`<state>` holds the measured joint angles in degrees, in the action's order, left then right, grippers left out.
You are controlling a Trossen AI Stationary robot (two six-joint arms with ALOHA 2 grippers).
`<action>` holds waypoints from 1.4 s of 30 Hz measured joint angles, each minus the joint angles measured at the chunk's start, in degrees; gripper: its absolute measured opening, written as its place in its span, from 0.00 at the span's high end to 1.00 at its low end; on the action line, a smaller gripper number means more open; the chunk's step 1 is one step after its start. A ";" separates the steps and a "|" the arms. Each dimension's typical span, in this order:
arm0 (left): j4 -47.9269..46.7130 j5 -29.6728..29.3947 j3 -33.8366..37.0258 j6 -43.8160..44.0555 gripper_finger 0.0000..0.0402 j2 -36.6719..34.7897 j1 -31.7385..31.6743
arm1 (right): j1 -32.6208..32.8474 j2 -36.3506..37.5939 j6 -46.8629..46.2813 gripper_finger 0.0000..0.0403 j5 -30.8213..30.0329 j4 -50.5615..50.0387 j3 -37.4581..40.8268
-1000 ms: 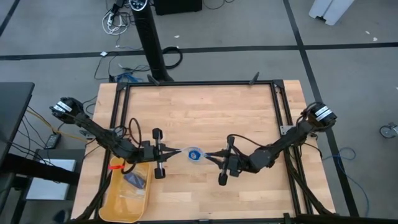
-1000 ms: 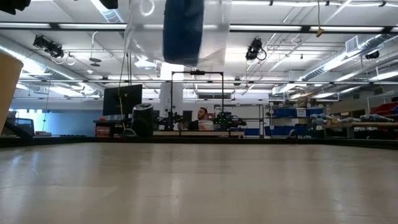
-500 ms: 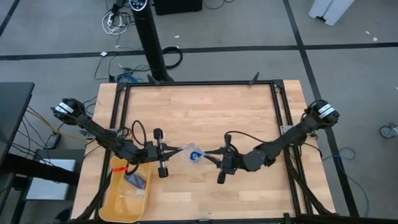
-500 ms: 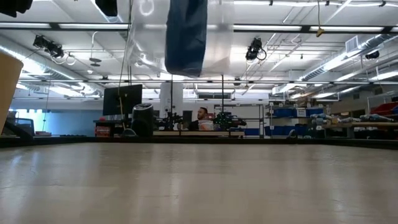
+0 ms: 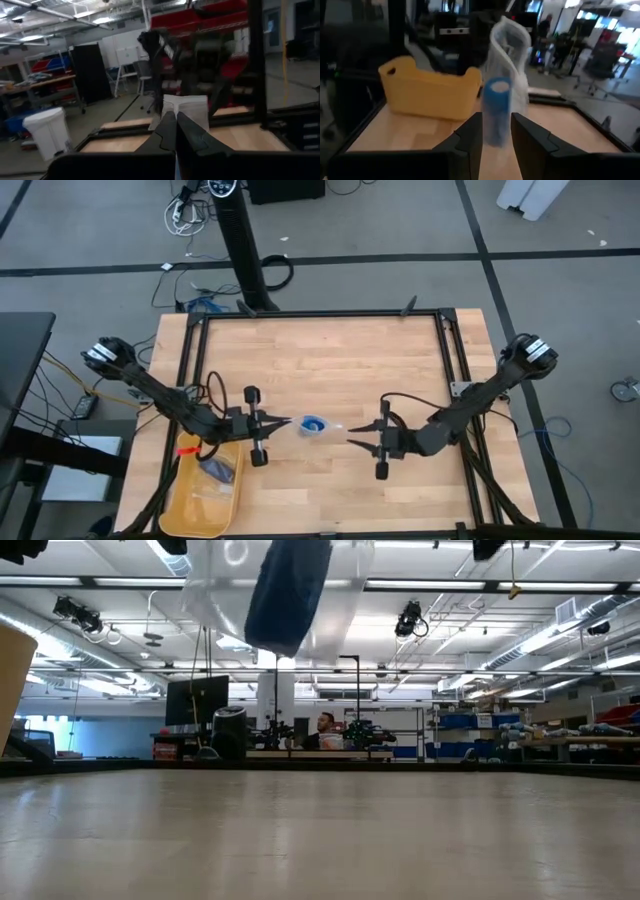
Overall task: Roll bandage
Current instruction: Close the transparent zip bag
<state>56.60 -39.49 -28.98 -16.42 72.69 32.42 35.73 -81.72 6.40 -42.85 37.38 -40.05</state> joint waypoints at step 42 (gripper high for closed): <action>1.73 0.16 0.01 -1.36 1.00 -0.40 1.08 | -6.23 -18.39 7.16 0.74 7.54 38.39 1.11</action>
<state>58.32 -39.33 -28.97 -17.78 72.29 33.49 29.49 -100.12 13.57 -35.30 75.77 -38.94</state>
